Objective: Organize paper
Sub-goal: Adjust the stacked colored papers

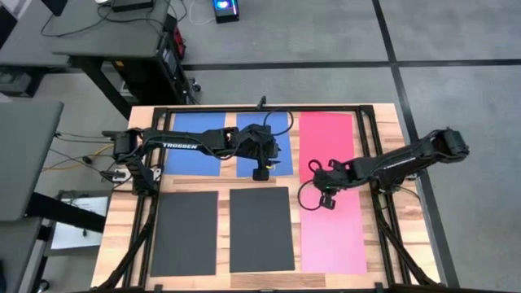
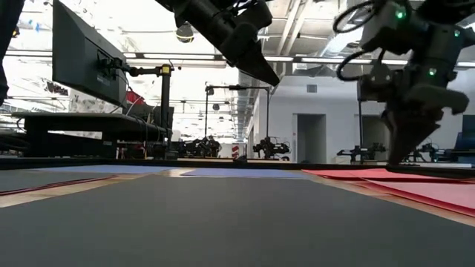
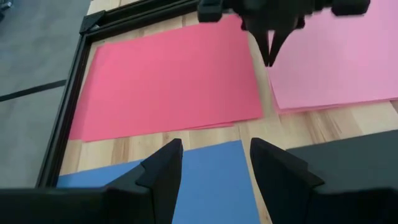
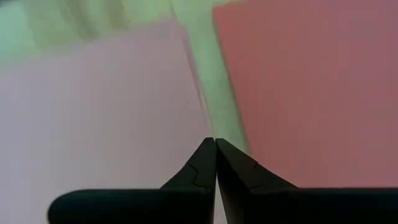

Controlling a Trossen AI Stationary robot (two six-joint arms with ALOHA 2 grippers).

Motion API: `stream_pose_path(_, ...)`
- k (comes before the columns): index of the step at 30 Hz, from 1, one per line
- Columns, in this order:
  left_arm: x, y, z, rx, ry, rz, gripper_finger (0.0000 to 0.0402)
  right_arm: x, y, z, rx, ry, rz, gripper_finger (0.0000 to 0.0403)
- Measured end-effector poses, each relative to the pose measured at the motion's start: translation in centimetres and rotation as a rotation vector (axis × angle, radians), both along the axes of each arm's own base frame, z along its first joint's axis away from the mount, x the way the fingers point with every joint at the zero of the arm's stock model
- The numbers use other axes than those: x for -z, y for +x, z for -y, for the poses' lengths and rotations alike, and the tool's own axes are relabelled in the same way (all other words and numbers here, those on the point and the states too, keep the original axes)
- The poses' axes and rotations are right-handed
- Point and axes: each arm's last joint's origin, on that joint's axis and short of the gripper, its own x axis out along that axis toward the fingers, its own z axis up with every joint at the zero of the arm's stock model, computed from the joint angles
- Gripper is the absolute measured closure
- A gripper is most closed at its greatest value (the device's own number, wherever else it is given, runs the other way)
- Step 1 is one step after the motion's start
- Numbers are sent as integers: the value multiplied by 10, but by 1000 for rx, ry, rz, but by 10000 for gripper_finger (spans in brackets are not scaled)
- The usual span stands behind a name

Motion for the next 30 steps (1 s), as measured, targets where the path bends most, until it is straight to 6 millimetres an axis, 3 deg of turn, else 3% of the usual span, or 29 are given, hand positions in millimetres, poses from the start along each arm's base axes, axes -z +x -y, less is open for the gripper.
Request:
stream_pose_path(7,0,0,0,-2,-5,-5,228,19,5,0,1,-21,-87,403)
stream_pose_path(21,1,0,0,-1,-4,-9,228,16,6,23,70,11,-71,403)
stream_pose_path(30,1,0,0,-1,-5,-8,229,16,7,26,74,-22,-63,403)
